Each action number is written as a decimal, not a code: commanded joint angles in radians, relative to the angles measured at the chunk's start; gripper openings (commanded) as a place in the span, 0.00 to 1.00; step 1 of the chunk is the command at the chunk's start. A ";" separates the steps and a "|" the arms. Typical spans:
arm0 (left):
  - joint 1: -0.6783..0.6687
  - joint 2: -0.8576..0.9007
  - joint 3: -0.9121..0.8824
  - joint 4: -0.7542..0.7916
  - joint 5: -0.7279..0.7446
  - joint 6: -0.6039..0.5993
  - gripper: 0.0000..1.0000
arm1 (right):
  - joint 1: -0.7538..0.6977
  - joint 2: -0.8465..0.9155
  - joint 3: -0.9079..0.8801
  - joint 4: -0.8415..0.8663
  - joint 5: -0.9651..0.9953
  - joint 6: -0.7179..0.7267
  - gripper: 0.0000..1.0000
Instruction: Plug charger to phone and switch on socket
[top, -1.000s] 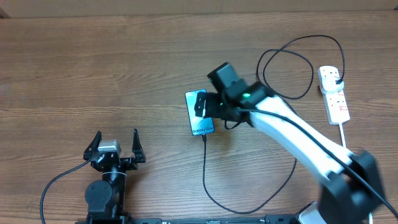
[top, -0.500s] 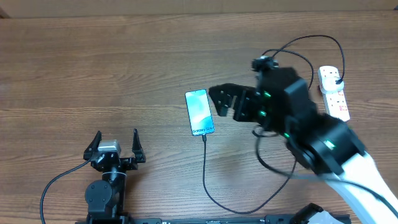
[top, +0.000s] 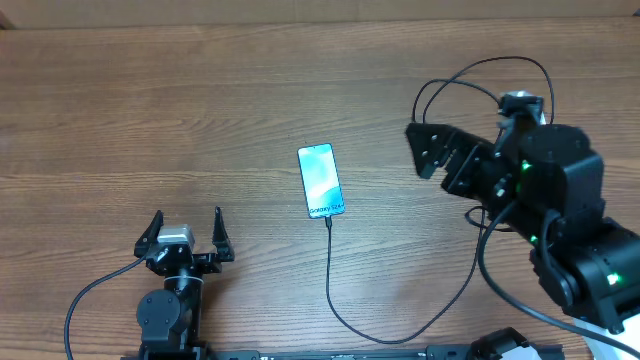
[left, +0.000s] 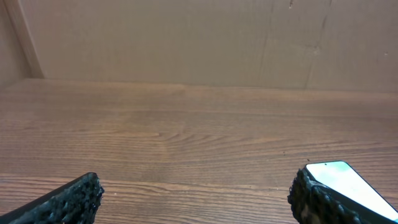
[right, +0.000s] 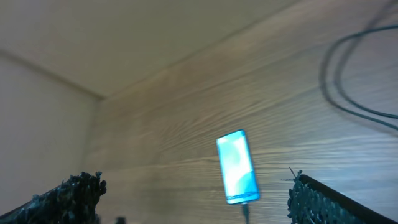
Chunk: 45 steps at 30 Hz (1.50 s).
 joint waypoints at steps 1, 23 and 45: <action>0.007 -0.011 -0.002 0.000 0.008 0.014 1.00 | -0.057 -0.018 -0.002 -0.019 0.001 -0.005 1.00; 0.007 -0.011 -0.002 0.000 0.008 0.014 0.99 | -0.092 0.136 -0.005 -0.037 0.001 -0.005 1.00; 0.007 -0.011 -0.002 0.000 0.008 0.014 1.00 | -0.092 0.134 -0.034 -0.036 0.001 -0.005 1.00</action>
